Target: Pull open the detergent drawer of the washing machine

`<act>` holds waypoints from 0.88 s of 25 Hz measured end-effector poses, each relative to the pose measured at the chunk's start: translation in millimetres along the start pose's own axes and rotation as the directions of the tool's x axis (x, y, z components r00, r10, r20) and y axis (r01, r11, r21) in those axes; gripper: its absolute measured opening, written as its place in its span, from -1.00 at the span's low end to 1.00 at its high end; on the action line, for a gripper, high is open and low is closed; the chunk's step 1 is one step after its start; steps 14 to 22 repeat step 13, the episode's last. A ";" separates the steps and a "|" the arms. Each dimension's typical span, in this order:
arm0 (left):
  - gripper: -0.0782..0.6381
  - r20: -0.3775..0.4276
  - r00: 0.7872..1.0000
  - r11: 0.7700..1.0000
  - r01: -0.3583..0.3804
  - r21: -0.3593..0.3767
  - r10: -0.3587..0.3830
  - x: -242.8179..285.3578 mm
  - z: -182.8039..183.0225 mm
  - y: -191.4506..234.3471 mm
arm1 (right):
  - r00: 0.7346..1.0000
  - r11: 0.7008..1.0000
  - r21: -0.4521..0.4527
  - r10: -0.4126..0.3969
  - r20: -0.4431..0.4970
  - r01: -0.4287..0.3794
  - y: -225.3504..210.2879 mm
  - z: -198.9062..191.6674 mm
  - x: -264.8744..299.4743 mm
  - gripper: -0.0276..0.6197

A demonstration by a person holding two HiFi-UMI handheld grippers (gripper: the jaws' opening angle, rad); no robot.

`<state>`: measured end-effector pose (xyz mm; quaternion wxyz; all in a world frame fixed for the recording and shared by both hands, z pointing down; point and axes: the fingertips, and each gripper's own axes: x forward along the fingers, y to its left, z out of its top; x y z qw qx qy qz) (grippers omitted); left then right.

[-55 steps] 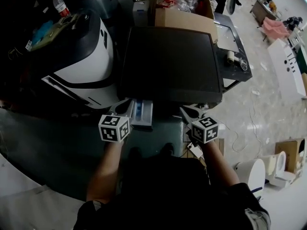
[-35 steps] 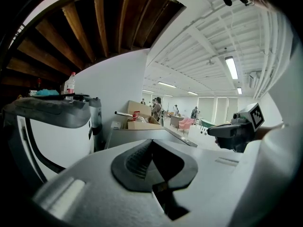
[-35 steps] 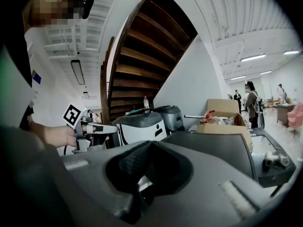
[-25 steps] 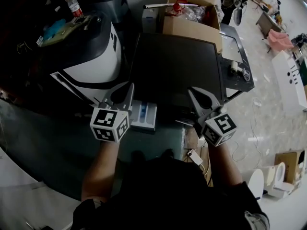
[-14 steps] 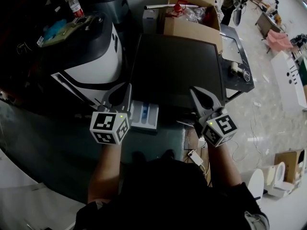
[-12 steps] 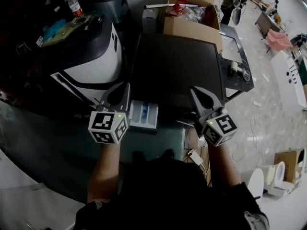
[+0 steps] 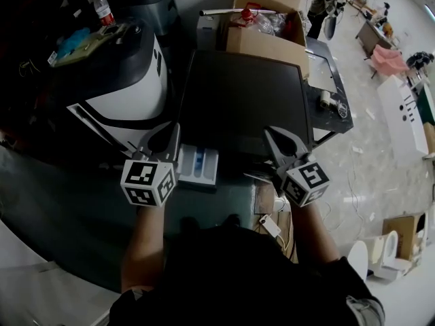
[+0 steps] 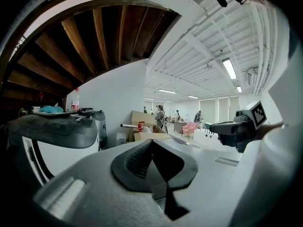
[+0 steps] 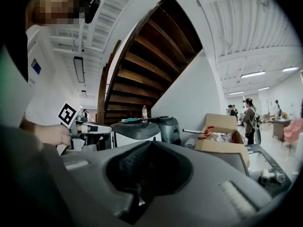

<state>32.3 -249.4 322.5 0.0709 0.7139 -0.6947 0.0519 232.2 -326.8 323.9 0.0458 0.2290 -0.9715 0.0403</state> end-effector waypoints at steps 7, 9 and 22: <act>-0.75 -0.012 0.999 0.999 0.031 -0.007 -0.031 10.5 -4.0 -6.8 | 1.000 1.000 0.001 0.009 0.005 -0.009 0.6 -1.1 2.1 -0.91; -0.75 -0.010 1.000 1.000 0.029 -0.001 -0.029 9.5 -1.9 -7.7 | 1.000 1.000 -0.004 0.028 -0.007 -0.028 3.0 -3.1 3.4 -0.91; -0.75 -0.010 1.000 1.000 0.027 -0.001 -0.027 9.2 -1.5 -7.0 | 0.999 0.999 -0.021 0.038 -0.006 -0.038 3.6 1.7 6.6 -0.91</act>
